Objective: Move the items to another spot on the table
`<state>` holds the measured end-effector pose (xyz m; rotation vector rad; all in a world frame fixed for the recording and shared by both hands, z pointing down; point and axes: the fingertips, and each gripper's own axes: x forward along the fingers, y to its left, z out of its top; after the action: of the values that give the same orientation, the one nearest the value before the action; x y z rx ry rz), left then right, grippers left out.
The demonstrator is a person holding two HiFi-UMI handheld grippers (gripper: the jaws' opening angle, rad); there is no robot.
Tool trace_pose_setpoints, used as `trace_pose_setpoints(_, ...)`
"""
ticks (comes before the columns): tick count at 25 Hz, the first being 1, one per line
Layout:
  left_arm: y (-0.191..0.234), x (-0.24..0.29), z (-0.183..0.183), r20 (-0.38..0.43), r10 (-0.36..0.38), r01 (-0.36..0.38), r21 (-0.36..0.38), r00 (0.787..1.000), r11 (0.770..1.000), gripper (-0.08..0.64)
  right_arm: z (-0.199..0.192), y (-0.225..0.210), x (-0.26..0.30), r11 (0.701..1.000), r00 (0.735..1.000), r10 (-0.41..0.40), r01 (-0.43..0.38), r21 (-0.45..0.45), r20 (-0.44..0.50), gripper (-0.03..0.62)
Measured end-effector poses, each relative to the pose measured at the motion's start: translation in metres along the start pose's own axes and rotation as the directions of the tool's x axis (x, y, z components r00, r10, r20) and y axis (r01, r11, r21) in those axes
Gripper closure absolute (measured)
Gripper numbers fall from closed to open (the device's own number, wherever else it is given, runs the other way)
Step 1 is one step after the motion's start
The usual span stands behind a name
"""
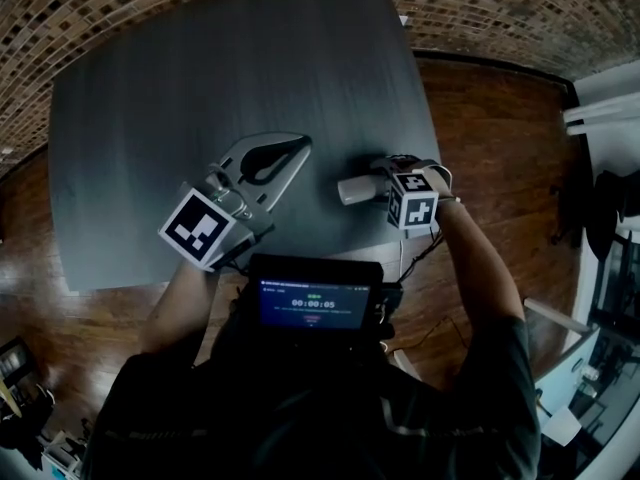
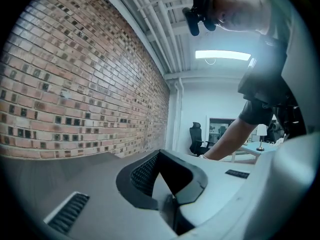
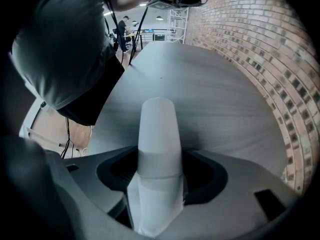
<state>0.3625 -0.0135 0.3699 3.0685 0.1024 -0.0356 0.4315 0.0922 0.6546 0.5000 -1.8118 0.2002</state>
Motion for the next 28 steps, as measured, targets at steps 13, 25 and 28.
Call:
trace_pose_setpoints(13,-0.019,-0.021,0.019,0.036,0.003,-0.004,0.029,0.999,1.0,0.557,0.015,0.01,-0.025,0.995,0.999,-0.044,0.041,0.096,0.03,0.314)
trace_pose_setpoints(25,-0.083,-0.088,0.071,0.092,-0.015,0.003,0.138,0.996,0.99,0.557,0.067,0.048,-0.094,0.97,0.985,-0.163,0.149,0.19,0.06,0.314)
trace_pose_setpoints(28,-0.101,-0.117,0.082,0.095,0.008,-0.021,0.135,0.995,0.991,0.557,0.081,0.063,-0.112,0.961,0.978,-0.201,0.186,0.203,0.055,0.314)
